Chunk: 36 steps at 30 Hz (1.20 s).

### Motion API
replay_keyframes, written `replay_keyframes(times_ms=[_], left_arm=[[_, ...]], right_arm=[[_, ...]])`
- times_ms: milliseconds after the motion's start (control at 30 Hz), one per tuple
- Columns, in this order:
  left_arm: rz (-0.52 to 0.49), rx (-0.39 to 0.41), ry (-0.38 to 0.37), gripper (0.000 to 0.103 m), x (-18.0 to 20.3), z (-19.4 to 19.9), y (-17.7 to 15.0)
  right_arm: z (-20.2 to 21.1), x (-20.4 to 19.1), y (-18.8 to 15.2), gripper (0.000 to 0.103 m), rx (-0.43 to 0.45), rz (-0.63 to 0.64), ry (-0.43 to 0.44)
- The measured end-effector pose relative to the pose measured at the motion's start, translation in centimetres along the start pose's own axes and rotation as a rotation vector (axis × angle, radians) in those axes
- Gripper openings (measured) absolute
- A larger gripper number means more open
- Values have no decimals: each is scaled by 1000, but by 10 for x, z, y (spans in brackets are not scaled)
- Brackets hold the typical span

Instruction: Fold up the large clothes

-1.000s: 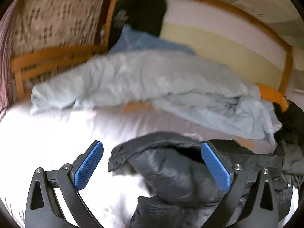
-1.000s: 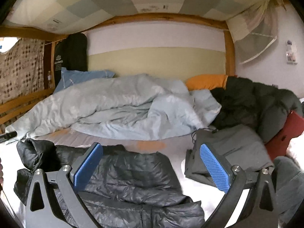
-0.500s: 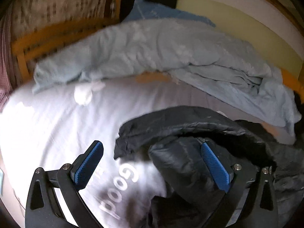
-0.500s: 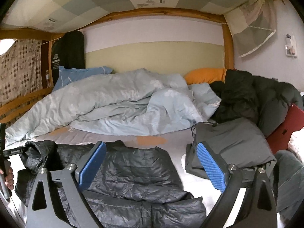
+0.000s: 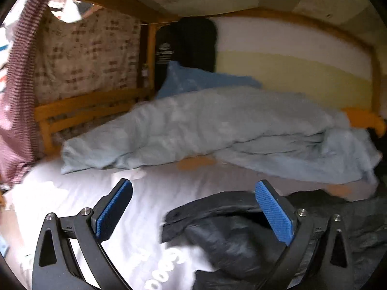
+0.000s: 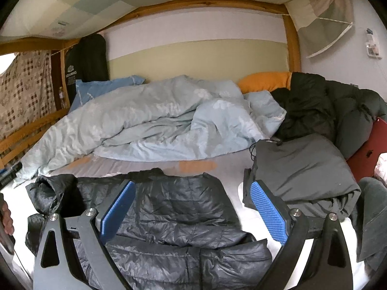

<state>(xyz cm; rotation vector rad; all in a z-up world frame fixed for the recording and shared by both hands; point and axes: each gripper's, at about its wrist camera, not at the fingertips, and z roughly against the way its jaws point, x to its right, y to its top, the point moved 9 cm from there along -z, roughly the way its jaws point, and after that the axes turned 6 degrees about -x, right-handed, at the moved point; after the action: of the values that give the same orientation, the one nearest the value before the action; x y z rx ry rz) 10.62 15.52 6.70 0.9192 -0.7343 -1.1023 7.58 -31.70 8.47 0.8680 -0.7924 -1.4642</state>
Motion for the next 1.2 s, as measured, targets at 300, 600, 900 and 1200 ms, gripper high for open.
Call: replay_keyframes(times_ms=[300, 600, 900, 1200], left_arm=[[-236, -444, -104, 102, 52, -107, -50], [-432, -347, -126, 21, 85, -86, -66], [-562, -114, -497, 14, 188, 11, -89], [-672, -152, -659, 76, 217, 52, -142]], right_arm=[[-13, -10, -13, 97, -46, 41, -2], [-19, -6, -16, 98, -64, 20, -2], [-12, 7, -14, 98, -27, -39, -43], [-27, 19, -18, 98, -89, -88, -15]])
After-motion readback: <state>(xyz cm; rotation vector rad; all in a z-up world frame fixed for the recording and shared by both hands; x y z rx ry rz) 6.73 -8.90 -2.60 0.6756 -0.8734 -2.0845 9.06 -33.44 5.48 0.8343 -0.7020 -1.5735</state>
